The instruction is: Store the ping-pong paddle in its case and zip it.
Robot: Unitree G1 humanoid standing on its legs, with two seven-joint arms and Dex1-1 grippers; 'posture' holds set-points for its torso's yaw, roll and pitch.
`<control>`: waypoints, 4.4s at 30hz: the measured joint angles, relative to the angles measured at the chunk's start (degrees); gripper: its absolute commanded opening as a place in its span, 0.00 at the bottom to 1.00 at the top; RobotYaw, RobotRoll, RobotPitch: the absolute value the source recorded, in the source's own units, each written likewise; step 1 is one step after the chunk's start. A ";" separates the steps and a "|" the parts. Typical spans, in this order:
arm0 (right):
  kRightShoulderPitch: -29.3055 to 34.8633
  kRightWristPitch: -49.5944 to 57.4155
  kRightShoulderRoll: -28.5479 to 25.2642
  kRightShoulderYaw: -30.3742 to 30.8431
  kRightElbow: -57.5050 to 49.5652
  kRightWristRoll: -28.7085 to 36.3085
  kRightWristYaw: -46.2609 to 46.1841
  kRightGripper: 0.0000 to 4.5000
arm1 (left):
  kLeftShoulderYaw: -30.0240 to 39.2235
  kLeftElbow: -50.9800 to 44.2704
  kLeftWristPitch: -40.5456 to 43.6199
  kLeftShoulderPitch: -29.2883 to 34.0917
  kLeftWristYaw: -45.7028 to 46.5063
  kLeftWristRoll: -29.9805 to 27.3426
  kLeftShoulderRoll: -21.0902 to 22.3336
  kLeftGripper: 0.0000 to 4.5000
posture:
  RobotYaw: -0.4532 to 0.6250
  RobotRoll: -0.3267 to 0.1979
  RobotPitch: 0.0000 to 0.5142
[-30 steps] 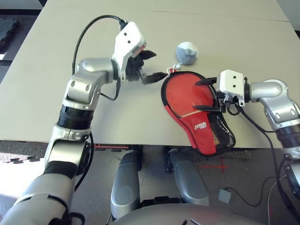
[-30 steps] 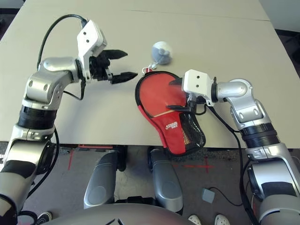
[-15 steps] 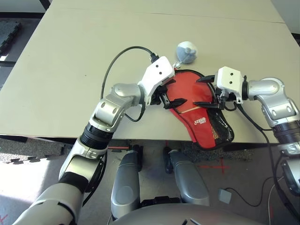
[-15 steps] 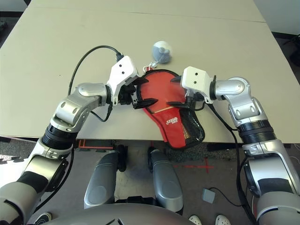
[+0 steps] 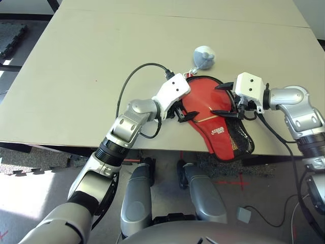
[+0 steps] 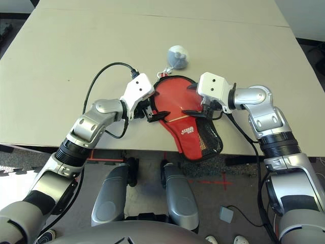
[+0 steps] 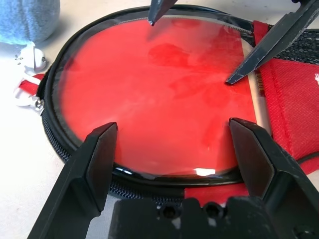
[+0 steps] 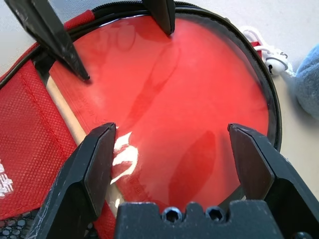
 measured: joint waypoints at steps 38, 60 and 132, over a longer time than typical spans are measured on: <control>-25.60 2.03 7.29 -7.91 29.34 2.51 -6.83 1.00 | -2.15 0.05 -2.22 -0.49 -0.42 0.30 -3.17 1.00 | 0.39 0.62 0.67; -35.82 -8.05 12.75 -5.30 52.27 -8.22 -19.92 0.37 | -2.16 -0.49 -2.23 -0.50 -0.11 0.31 -3.11 1.00 | 0.42 0.62 0.67; -12.62 10.71 -12.46 -19.61 37.10 24.55 -5.36 0.99 | 34.18 -2.01 3.78 -2.52 10.28 -15.12 2.33 1.00 | 0.36 0.62 0.48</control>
